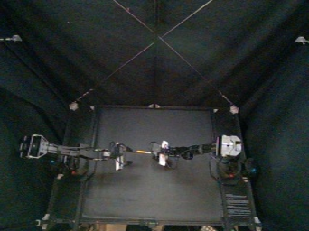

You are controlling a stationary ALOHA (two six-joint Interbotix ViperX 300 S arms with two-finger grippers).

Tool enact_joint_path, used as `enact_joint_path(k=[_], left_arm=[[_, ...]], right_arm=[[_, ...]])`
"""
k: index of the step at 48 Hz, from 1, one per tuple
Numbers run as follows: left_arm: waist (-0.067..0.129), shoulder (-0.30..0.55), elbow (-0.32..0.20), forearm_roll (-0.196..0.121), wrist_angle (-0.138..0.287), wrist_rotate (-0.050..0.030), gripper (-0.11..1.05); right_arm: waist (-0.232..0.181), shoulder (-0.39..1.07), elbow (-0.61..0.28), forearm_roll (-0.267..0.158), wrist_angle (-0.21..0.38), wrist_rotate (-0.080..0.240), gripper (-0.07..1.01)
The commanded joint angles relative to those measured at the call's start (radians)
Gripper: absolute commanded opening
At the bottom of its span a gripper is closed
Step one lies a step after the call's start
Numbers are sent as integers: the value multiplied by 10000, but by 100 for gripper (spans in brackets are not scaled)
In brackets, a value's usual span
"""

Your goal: Uncap the pen

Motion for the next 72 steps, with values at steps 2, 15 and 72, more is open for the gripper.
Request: enact_joint_path(k=[2, 15, 72], left_arm=[[230, 307, -874, 15, 905, 15, 91], [383, 1703, -2132, 767, 2562, 0, 91], [414, 3436, -3037, 1626, 2899, 15, 58]], right_arm=[[-31, -736, 199, 15, 92, -15, 46], [230, -2362, 920, 46, 138, 15, 46], [982, -2884, 1074, 245, 107, 15, 46]])
